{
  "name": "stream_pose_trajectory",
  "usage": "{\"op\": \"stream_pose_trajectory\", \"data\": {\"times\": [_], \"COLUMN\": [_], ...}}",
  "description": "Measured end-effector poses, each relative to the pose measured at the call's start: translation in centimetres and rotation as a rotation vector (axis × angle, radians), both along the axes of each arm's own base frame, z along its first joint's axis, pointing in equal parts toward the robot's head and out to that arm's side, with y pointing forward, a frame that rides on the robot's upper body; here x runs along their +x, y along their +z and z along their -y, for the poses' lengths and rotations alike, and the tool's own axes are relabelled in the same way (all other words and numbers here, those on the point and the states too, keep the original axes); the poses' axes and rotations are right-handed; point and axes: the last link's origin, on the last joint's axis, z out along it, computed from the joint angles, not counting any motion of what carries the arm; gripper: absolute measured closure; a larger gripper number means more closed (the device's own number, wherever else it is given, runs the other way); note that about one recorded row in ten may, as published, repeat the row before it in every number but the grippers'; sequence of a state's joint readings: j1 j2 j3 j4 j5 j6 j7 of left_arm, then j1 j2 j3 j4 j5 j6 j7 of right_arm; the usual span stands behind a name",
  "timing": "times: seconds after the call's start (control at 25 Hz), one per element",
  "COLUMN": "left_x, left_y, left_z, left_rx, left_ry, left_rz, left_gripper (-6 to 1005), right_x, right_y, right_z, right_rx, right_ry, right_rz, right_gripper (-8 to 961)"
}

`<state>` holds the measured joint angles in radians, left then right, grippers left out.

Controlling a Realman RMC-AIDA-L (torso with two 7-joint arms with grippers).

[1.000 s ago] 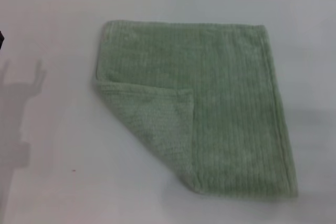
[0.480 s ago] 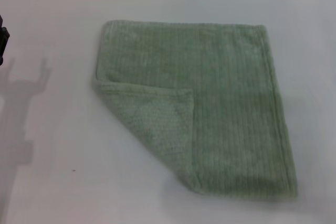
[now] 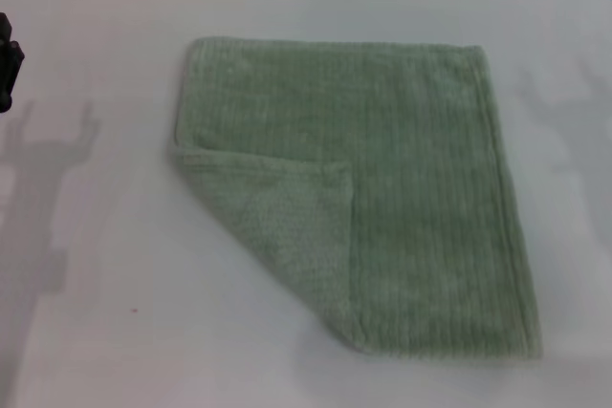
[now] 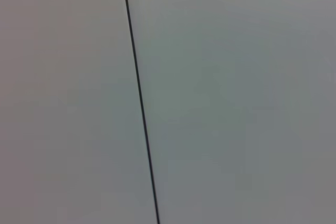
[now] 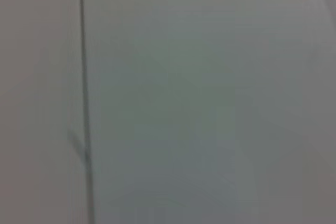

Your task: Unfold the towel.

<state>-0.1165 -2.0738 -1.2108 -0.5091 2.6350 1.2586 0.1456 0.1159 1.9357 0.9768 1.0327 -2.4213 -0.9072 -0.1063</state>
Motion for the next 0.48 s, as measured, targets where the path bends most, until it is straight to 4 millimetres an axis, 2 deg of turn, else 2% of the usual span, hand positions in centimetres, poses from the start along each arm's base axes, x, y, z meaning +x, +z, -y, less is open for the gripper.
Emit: {"op": "stream_pose_trajectory", "data": {"times": [0.16, 0.2, 0.24, 0.32, 0.36, 0.4, 0.48], "left_x": [0.2, 0.5, 0.5, 0.7, 0.7, 1.0, 1.3], "left_y": [-0.1, -0.3, -0.3, -0.5, -0.5, -0.5, -0.6], "left_z": [-0.2, -0.4, -0.4, -0.5, -0.5, -0.7, -0.7], "left_rx": [-0.004, -0.01, -0.013, -0.019, -0.019, -0.018, -0.018], "left_ry": [-0.007, -0.016, -0.018, -0.026, -0.026, -0.037, -0.044], "left_rz": [0.0, 0.0, 0.0, -0.001, -0.001, 0.003, 0.008], "left_gripper": [204, 205, 205, 205, 205, 205, 206], "right_x": [-3.2, -4.7, -4.7, -6.7, -6.7, -7.9, -8.5], "right_y": [0.2, 0.2, 0.2, 0.1, 0.1, -0.2, -0.3], "right_z": [-3.2, -4.6, -4.6, -6.2, -6.2, -7.0, -7.5], "right_rx": [-0.196, -0.309, -0.309, -0.456, -0.456, -0.535, -0.593], "right_ry": [-0.072, -0.141, -0.141, -0.241, -0.241, -0.29, -0.33], "right_rz": [0.067, 0.121, 0.121, 0.199, 0.199, 0.248, 0.29], "right_gripper": [188, 189, 190, 191, 192, 193, 195]}}
